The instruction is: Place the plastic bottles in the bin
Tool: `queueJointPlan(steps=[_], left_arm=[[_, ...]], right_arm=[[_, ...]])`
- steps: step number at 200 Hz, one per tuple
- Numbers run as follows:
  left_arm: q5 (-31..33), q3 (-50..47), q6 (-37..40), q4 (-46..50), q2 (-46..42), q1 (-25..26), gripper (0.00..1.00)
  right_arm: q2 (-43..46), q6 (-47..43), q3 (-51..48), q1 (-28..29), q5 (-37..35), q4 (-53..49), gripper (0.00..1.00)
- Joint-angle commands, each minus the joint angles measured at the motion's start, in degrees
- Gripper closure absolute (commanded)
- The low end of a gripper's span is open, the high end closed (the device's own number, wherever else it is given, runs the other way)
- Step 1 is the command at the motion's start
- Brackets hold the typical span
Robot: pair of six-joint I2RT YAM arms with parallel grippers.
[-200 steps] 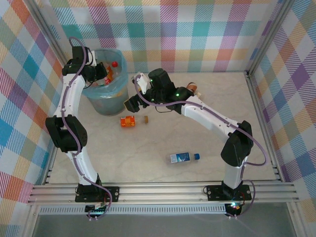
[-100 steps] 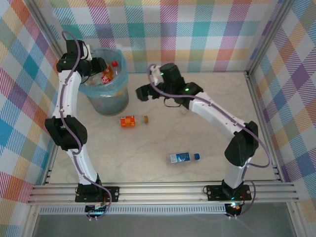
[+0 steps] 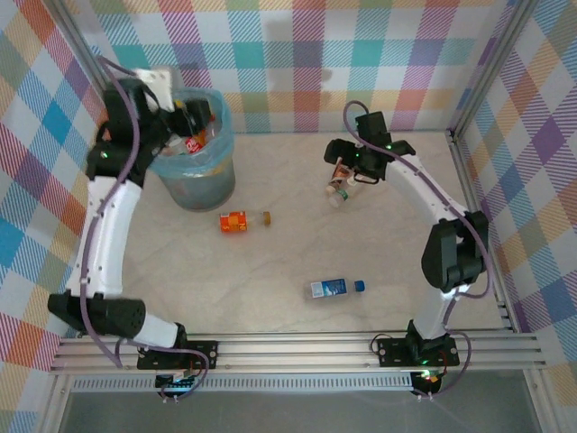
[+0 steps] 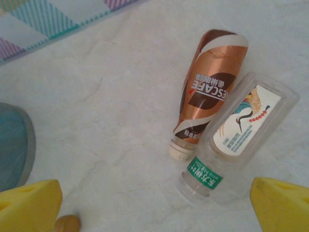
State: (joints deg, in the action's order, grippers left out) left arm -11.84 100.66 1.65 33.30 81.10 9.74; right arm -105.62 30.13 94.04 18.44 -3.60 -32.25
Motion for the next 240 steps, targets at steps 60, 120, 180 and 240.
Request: queueJointPlan(steps=[60,120,180,240], left_arm=[[1.4,-13.52,12.68,-2.11,-7.32,16.62,0.28],[1.97,-14.71,11.86,-2.1,-8.36,17.24,0.28],[3.0,-15.23,11.27,-1.49,-9.28,17.33,0.28],[4.35,-14.34,7.6,-1.04,-10.11,17.33,0.28]], right_arm=[[-14.44,4.65,1.2,-3.29,-4.53,1.79,0.0],[-15.96,4.9,-1.22,-4.47,-1.28,2.63,0.11],[-13.47,4.43,-6.55,-5.63,-0.75,4.18,0.27],[-9.68,2.49,-10.0,-5.78,-0.21,4.36,0.43]])
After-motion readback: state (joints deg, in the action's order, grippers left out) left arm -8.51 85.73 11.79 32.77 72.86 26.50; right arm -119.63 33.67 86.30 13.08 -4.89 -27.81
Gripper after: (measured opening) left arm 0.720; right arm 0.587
